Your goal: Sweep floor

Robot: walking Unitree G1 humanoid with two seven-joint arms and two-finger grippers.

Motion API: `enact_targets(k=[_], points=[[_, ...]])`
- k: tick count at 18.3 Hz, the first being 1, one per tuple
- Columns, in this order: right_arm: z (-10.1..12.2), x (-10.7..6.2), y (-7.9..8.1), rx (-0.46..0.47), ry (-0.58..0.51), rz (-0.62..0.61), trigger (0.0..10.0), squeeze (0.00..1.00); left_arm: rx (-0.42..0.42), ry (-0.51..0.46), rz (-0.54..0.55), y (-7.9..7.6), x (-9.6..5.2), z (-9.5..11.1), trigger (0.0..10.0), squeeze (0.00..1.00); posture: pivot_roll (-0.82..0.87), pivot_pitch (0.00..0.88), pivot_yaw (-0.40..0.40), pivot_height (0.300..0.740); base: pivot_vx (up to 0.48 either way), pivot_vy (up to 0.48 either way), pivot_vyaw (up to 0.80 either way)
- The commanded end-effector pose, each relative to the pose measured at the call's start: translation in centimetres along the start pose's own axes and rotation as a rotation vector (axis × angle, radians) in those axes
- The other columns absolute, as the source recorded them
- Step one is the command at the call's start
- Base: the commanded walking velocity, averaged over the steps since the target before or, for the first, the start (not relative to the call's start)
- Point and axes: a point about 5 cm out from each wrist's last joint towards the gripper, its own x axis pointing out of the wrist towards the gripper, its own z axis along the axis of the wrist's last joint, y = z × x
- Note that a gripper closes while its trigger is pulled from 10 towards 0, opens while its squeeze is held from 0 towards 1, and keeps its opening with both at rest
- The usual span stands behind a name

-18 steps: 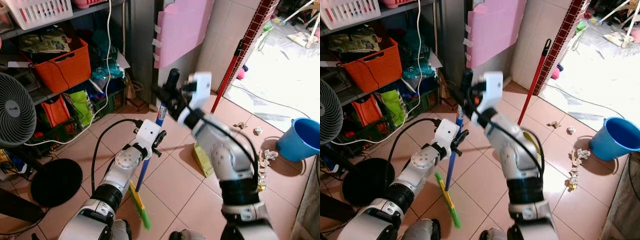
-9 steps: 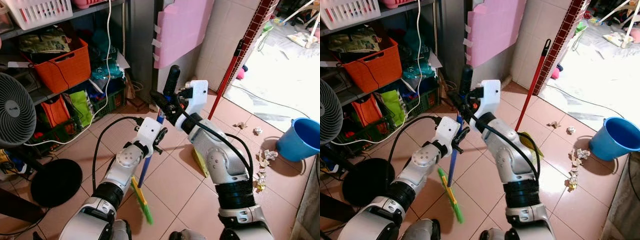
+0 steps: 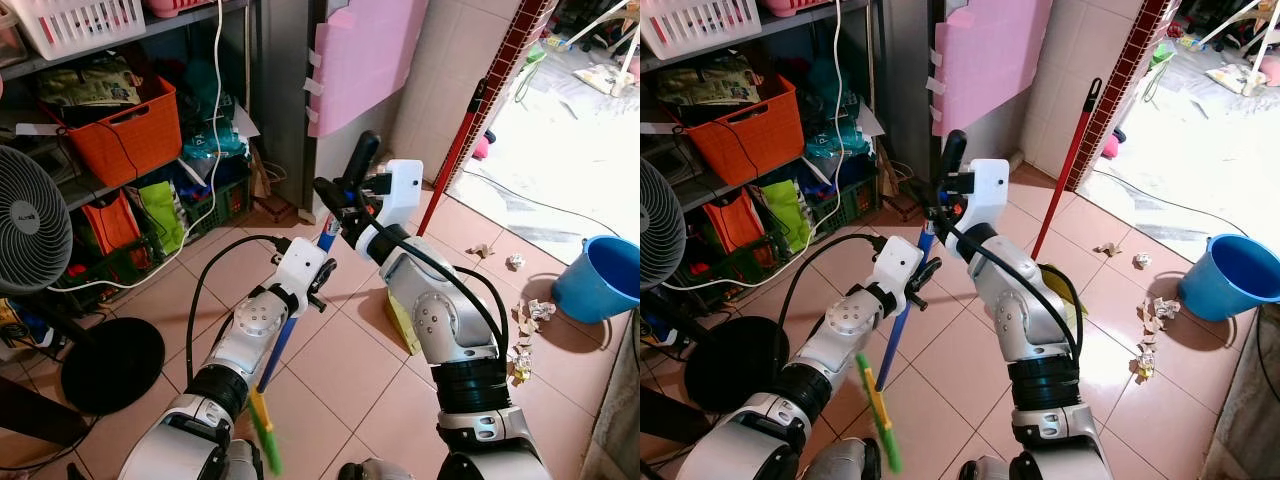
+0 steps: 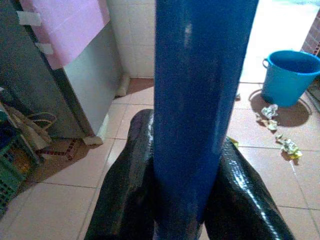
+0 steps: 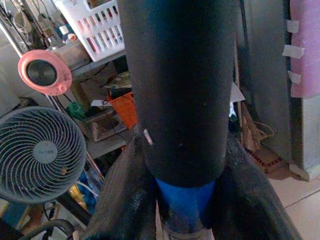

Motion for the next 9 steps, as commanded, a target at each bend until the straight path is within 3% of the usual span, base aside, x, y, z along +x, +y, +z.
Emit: enact_targets(k=[1,5,7,8,9], points=[[1.0,0.1,0.0,0.016,-0.047,-0.001,0.0,0.0,-0.019,-0.028,-0.013,-0.1,0.3,0.6,10.0,1.0,0.02,0.06,-0.071,0.74,0.0,0.0,0.0],[0.8,0.0,-0.1,-0.025,-0.063,-0.001,0.0,0.0,-0.025,-0.048,-0.031,0.2,-0.5,0.8,10.0,1.0,0.04,0.06,-0.073,0.74,0.0,0.0,0.0],[1.1,-0.1,-0.2,-0.112,-0.094,-0.004,0.0,0.0,-0.028,-0.081,-0.015,0.5,-1.0,1.5,10.0,1.0,0.04,0.059,-0.074,0.74,0.0,0.0,0.0],[1.4,-0.2,-0.6,-0.206,-0.122,-0.014,0.0,0.0,-0.062,-0.09,0.002,0.6,-1.9,1.8,10.0,1.0,0.04,0.059,-0.073,0.74,0.0,0.0,0.0],[1.5,-0.3,-0.8,-0.235,-0.134,-0.02,0.0,0.0,-0.066,-0.094,0.008,0.6,-2.5,1.8,10.0,1.0,0.04,0.059,-0.071,0.74,0.0,0.0,0.0]])
